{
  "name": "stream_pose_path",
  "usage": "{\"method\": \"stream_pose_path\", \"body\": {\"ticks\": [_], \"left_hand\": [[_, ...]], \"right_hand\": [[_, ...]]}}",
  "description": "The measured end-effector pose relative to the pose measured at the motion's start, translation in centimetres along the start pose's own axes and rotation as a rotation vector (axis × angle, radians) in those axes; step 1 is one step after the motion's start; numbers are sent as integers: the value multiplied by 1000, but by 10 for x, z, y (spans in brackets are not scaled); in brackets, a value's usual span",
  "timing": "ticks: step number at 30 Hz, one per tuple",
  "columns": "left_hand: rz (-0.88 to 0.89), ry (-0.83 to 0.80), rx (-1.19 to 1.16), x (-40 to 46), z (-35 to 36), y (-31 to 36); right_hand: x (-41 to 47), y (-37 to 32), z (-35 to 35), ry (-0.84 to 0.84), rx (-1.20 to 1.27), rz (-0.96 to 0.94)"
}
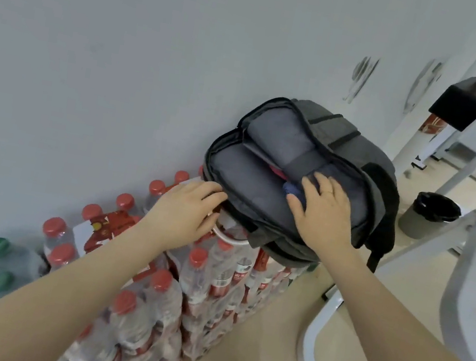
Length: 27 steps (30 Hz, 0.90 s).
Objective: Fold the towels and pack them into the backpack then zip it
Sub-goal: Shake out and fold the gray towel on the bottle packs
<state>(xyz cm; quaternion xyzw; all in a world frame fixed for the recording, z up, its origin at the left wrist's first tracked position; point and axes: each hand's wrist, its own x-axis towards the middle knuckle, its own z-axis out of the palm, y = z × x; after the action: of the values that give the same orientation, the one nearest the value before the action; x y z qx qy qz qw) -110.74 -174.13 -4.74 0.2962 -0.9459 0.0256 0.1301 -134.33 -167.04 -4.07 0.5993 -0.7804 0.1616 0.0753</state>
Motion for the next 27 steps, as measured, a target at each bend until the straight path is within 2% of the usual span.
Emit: {"method": "stream_pose_path", "body": {"ticks": [2,3,6,14,18,23,27], "left_hand": [[-43,6,25,-21,-10,-5],[-77,11,32,-34,-14,-7],[-262,35,-65,-78,-21,-1],[-1139,220,-301,-207,-20,72],[-1512,360,-331,-273,-25,156],[-1938,401,-192,-365,-41,297],[-2272,595,-120,-430,-46,419]], "right_hand": [[-14,-26,-6,89,137,-123],[-21,-42,-8,67,238,-191],[-36,-91,-4,-196,375,-379],[-64,-168,26,-568,278,-1060],[-125,-193,28,-723,261,-1342],[-245,-240,5,-901,206,-1732],[-371,-259,-29,-1006,225,-2022]]}}
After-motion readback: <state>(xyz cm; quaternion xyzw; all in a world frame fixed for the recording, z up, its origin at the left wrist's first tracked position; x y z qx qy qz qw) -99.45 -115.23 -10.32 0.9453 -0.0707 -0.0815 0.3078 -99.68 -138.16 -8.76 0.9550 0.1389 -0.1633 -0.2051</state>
